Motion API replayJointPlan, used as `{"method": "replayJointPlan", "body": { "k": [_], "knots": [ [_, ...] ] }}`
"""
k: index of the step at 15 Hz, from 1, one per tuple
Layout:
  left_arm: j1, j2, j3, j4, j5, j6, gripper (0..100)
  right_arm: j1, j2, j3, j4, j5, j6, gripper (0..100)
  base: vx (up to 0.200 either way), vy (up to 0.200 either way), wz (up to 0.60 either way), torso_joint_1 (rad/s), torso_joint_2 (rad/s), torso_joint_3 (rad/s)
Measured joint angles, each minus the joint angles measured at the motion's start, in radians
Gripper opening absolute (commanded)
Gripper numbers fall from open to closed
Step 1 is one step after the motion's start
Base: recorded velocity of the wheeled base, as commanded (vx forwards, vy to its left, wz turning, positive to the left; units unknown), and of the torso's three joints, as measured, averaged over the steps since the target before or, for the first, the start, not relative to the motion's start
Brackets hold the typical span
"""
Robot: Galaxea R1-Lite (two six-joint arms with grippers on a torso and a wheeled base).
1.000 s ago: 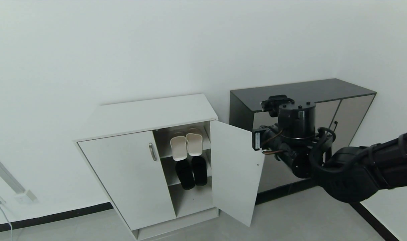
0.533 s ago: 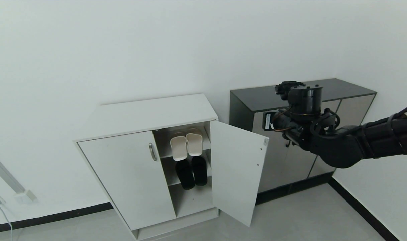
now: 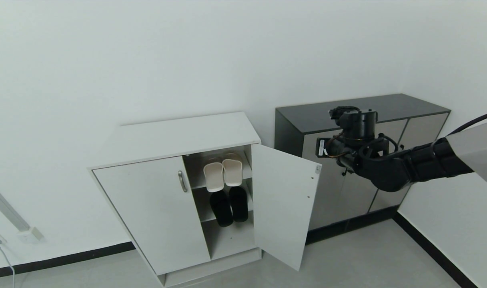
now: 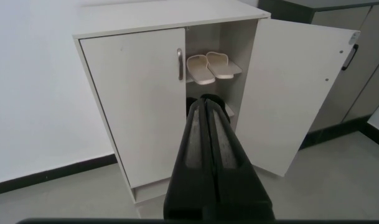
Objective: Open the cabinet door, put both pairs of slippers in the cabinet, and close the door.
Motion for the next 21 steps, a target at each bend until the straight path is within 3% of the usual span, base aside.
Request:
{"method": "replayJointPlan", "body": {
  "k": [5,21],
  "knots": [
    [0.000,0.000,0.000,0.000,0.000,0.000,0,-0.041,0.101,-0.111,0.098,0.091,0.074,0,0.000,0.000,0.00,0.000,0.00,0.000],
    [0.000,0.000,0.000,0.000,0.000,0.000,0,-0.059,0.231,-0.176,0.106,0.092,0.076,0,0.000,0.000,0.00,0.000,0.00,0.000]
  ]
}}
